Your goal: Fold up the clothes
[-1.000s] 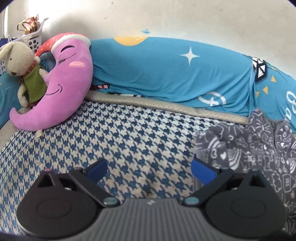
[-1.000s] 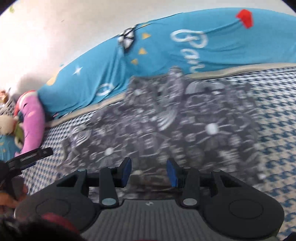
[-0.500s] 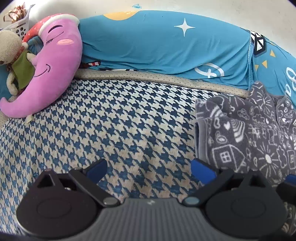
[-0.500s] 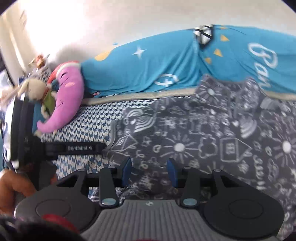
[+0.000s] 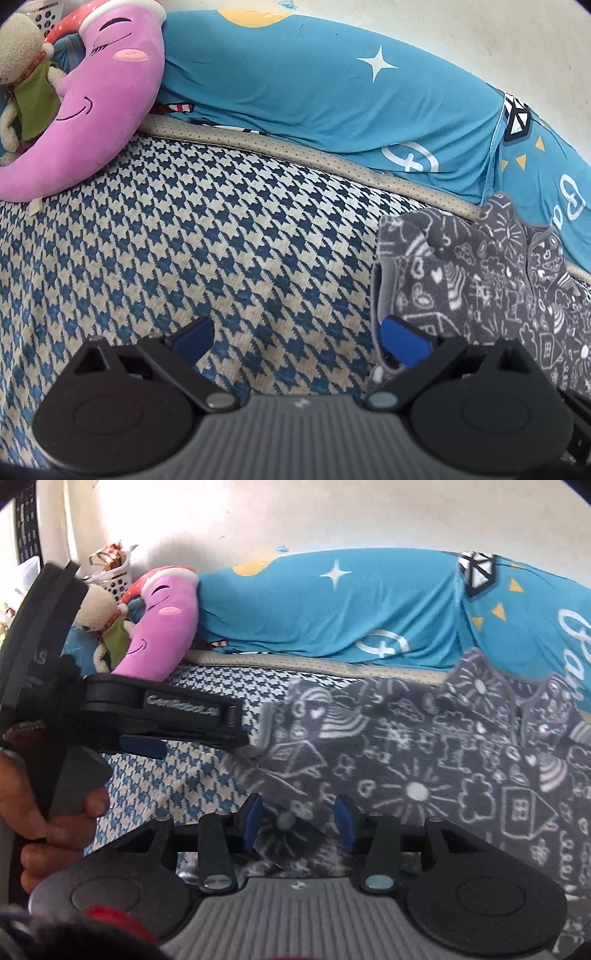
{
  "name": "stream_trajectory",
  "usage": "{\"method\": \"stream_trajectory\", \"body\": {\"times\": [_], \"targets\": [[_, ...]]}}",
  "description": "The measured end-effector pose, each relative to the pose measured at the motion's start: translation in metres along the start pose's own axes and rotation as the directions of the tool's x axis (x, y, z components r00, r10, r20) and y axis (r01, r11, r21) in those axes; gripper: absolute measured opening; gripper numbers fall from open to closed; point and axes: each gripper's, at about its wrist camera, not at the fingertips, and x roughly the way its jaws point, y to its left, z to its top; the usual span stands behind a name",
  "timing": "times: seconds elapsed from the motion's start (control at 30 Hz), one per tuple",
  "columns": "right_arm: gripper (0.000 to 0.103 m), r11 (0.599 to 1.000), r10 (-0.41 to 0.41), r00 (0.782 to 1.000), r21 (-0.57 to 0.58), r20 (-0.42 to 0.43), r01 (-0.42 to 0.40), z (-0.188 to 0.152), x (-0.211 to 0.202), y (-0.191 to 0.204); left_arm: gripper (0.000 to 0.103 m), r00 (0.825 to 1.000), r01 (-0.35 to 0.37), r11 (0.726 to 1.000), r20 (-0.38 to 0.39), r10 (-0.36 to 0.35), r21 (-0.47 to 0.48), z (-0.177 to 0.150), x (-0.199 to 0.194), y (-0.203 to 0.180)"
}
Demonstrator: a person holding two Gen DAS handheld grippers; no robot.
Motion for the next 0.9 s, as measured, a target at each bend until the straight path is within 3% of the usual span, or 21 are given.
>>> {"method": "stream_trajectory", "body": {"times": [0.27, 0.37, 0.5, 0.7, 0.9], "targets": [[0.044, 0.999, -0.014, 0.999, -0.041, 0.035, 0.016, 0.000, 0.014, 0.017, 0.101, 1.000, 0.008, 1.000, -0.002, -0.008, -0.007, 0.001, 0.001, -0.002], [0.037, 0.999, -0.030, 0.998, -0.023, 0.053, 0.031, 0.000, 0.015, 0.018, 0.101, 1.000, 0.010, 1.000, 0.001, -0.010, -0.005, 0.000, 0.001, -0.004], [0.018, 0.999, -0.031, 0.997, 0.013, 0.073, 0.030, 0.002, 0.011, 0.013, 0.101, 1.000, 0.027, 1.000, 0.007, -0.027, -0.012, 0.001, -0.001, -0.005], [0.014, 0.977, 0.022, 0.995, 0.210, 0.097, -0.042, 0.009, -0.003, -0.015, 0.101, 0.996, 0.064, 0.996, 0.073, -0.060, -0.063, 0.007, -0.014, 0.001], [0.014, 0.870, 0.115, 0.986, 0.467, 0.122, -0.159, 0.010, -0.014, -0.057, 0.101, 0.992, 0.088, 0.992, 0.103, -0.079, -0.087, 0.011, -0.019, 0.001]]}}
